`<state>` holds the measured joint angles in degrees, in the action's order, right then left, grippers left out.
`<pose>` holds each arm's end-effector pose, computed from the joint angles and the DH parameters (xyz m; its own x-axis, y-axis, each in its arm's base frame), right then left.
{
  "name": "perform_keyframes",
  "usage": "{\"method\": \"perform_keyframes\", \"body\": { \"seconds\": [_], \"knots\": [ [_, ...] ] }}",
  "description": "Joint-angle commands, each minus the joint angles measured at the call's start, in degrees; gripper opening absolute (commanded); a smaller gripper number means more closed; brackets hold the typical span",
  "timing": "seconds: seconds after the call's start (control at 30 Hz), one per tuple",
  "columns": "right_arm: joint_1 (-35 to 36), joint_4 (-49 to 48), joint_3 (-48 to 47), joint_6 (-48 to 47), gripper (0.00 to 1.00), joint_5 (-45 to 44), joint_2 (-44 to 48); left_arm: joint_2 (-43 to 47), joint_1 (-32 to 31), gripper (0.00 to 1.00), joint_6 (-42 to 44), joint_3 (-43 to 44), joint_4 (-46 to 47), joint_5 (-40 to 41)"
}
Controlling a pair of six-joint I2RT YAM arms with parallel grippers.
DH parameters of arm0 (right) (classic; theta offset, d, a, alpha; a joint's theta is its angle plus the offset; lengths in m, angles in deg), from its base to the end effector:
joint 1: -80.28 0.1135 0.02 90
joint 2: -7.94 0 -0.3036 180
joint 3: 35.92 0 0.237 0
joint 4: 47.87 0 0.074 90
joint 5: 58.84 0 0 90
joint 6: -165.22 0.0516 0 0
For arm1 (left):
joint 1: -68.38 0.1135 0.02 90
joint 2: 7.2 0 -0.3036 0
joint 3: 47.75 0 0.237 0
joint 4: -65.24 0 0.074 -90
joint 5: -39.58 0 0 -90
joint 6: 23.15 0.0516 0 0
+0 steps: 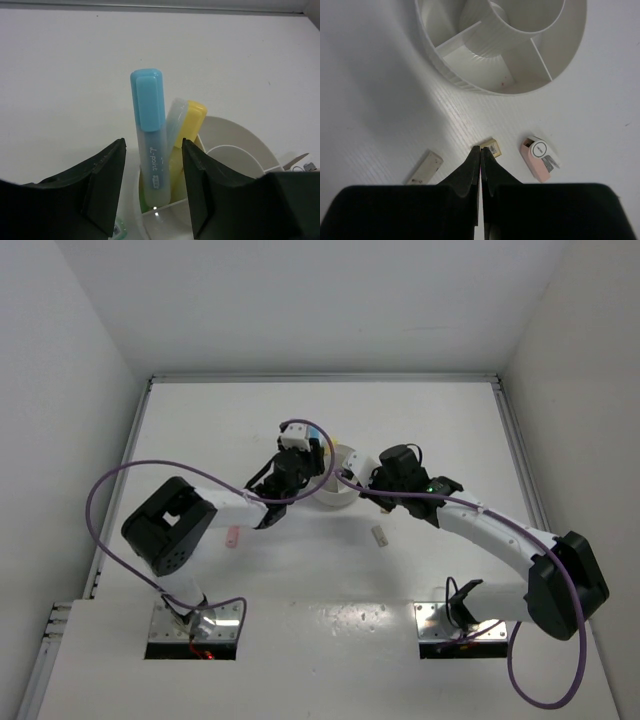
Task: Sort the stationery into containers
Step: Place the pen in the storage box.
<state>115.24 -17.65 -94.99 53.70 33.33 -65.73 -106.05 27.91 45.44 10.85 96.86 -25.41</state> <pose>0.2063 0.1466 0.2566 -0.3193 -0.6705 -0.6697 -0.7651 0.5994 -0.2354 0.2933 -0.2216 0.2422 -0.2049 -0.2600 -0.9436 0.2099 0.9300 -0.3018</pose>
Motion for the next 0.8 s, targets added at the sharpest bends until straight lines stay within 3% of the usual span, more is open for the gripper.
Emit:
{"method": "perform_keyframes", "body": {
  "seconds": [0.0,0.33,0.47,0.6,0.77],
  "knots": [
    [-0.2,-0.4,-2.4,-0.5,0.00,1.2,-0.2,4.4,-0.6,0.54,0.7,-0.3,1.7,-1.1],
    [-0.2,-0.4,-2.4,-0.5,0.00,1.2,-0.2,8.9,-0.6,0.53,1.2,0.3,0.1,-0.7],
    [-0.2,-0.4,-2.4,-0.5,0.00,1.2,-0.2,10.7,2.1,0.24,-0.1,1.0,-1.2,-1.3],
    [-0.2,-0.4,-2.4,-0.5,0.00,1.2,-0.2,11.3,3.5,0.08,-0.1,3.2,-3.4,-2.0],
    [-0.2,-0.4,-2.4,-0.5,0.00,1.2,-0.2,6.7,8.1,0.08,-2.8,9.0,-7.6,-7.1]
  ]
}}
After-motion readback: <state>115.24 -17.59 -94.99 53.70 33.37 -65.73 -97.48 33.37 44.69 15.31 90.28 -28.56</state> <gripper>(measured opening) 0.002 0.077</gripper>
